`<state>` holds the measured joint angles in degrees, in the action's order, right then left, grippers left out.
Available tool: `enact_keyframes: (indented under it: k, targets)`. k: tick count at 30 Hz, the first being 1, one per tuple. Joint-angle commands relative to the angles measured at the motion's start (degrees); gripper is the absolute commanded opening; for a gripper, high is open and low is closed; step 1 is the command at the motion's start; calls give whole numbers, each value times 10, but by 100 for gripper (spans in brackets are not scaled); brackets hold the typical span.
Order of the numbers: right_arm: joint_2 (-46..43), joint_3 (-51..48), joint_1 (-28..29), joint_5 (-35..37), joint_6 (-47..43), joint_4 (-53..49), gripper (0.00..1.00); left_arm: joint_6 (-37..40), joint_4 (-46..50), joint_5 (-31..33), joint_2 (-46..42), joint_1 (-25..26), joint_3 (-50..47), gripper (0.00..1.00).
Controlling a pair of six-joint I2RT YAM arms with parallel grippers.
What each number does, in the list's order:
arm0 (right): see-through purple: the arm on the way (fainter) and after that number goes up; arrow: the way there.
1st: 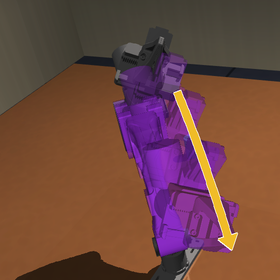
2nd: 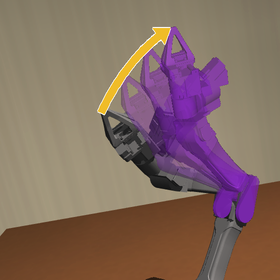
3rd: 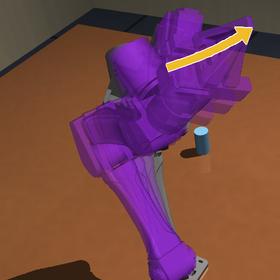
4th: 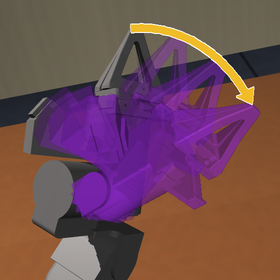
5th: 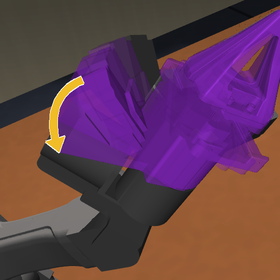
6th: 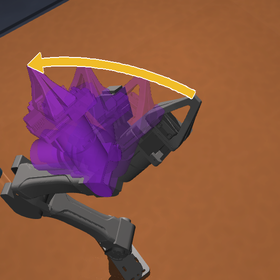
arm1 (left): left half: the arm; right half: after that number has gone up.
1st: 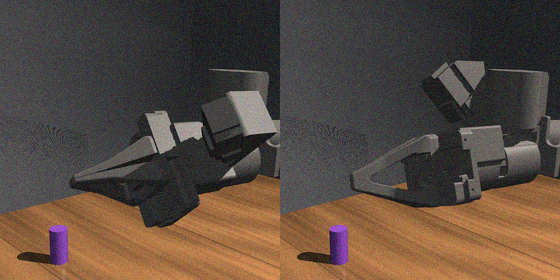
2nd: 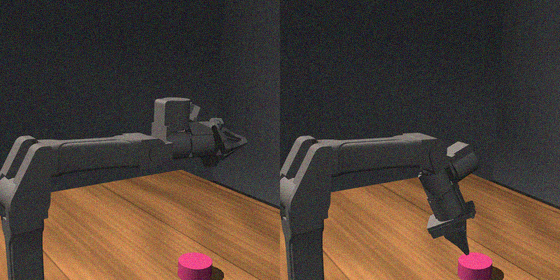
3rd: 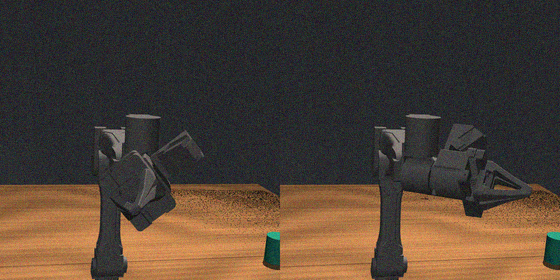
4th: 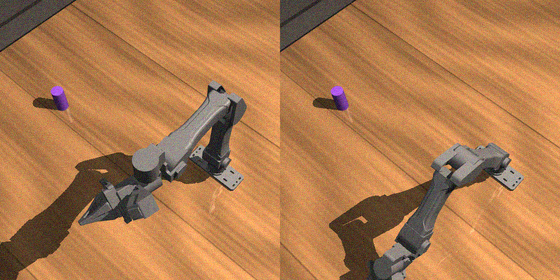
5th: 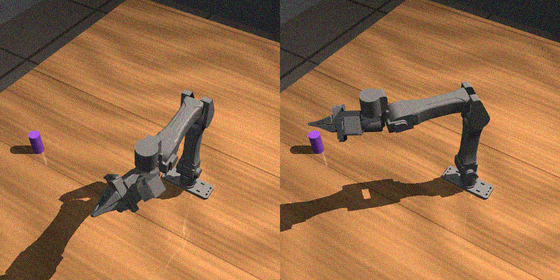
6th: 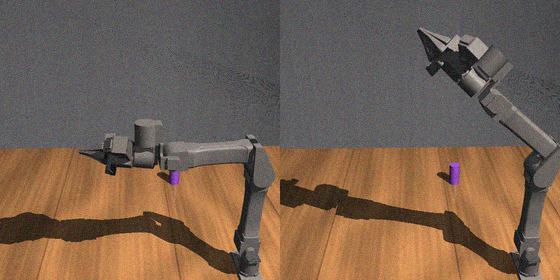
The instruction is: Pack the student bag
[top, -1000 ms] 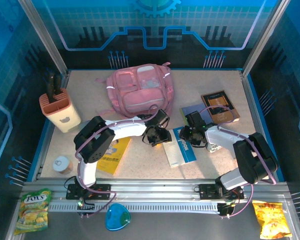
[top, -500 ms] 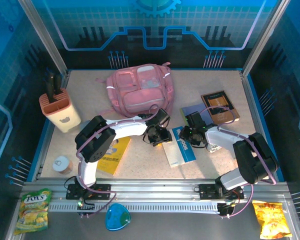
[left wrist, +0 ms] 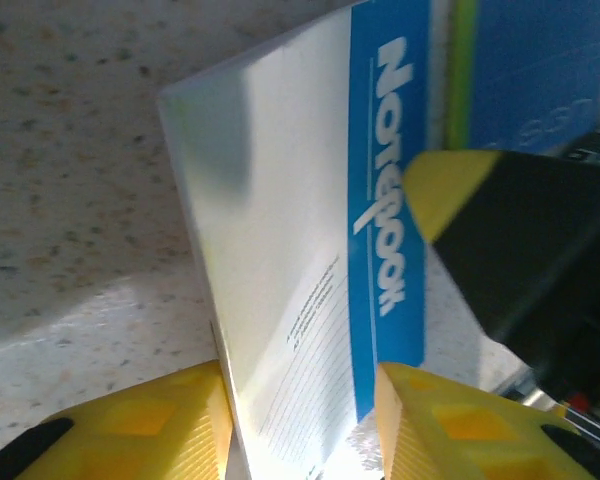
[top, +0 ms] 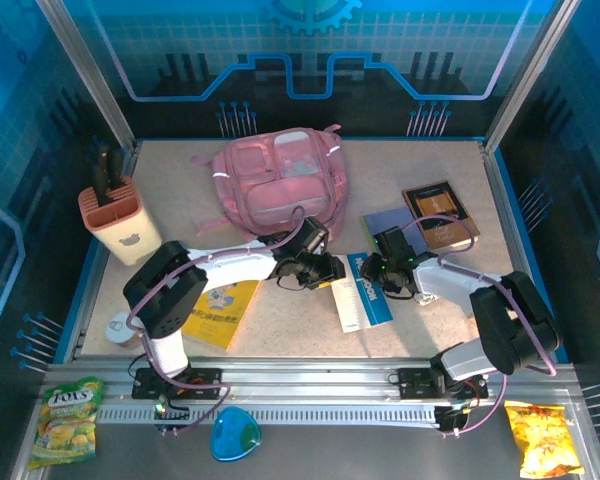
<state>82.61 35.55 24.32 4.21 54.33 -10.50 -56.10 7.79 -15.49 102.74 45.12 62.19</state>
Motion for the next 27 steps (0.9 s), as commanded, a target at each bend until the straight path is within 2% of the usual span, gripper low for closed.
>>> enact_keyframes:
  k: [1, 11, 17, 20, 23, 27]
  targets:
    - [6, -22, -2, -5, 13, -44, 40, -16, -73, -36, -1, 2, -11, 38]
    - [-3, -32, -5, -12, 17, -35, 40, -23, -71, -53, 39, 2, 13, 28]
    - [-33, -49, -15, -26, 15, -9, 42, -24, -67, -36, 24, -5, 3, 12]
    - [-61, -46, -24, -49, -23, 18, 47, -16, -78, -35, 0, -15, -14, 8]
    - [-90, -18, -32, -67, -51, 10, 55, -4, -66, -41, -31, -31, -22, 1]
    - [-126, -9, -37, -103, -42, 43, 69, 14, -65, -68, -75, -70, -29, 0]
